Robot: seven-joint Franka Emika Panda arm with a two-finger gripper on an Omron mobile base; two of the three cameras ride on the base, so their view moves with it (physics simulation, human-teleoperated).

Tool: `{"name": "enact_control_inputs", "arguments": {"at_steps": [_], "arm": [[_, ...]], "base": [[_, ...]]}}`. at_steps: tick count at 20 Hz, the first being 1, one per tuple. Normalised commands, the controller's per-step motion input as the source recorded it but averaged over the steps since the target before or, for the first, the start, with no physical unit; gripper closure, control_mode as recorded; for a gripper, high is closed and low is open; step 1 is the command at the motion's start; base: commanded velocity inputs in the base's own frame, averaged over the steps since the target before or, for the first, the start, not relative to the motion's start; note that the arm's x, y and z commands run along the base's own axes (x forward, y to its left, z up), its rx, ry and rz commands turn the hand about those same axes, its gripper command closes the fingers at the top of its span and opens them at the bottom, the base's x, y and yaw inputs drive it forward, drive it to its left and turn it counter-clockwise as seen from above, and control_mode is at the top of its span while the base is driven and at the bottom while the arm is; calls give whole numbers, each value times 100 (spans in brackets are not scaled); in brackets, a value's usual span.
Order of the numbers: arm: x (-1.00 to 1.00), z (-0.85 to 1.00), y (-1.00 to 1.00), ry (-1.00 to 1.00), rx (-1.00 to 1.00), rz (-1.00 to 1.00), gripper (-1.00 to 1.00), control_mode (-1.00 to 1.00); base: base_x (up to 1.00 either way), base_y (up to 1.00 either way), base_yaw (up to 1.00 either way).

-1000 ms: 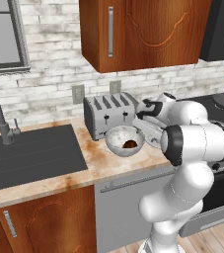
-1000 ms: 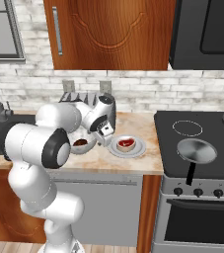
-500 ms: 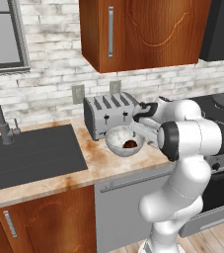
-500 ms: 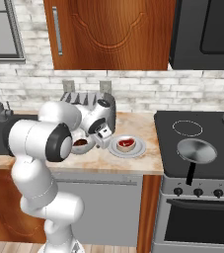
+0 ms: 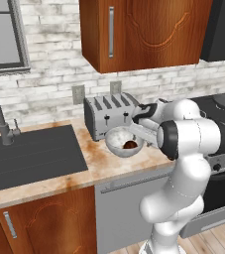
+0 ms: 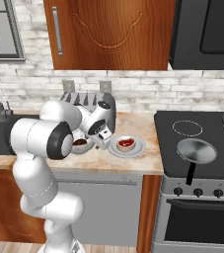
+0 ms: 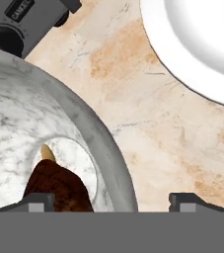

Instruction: Place one of the steaks on the plate and the other in the bowl. Then place the bowl in the fridge.

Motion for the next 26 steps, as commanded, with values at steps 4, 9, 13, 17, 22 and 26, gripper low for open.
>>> {"name": "enact_control_inputs", "arguments": {"at_steps": [4, 9, 13, 17, 22, 26], "arm": [[0, 0, 16, 0, 0, 0, 100, -100], [0, 0, 5, 0, 0, 0, 100, -100], [-45, 0, 0, -8, 4, 0, 100, -100], [-98, 8, 10, -14, 8, 1, 100, -100], [-90, 60, 1, -9, 0, 0, 100, -100], [-59, 100, 0, 0, -1, -5, 100, -100]], "base": [[0, 0, 0], [0, 0, 0], [0, 0, 0], [0, 0, 0], [0, 0, 0], [0, 0, 0]]}}
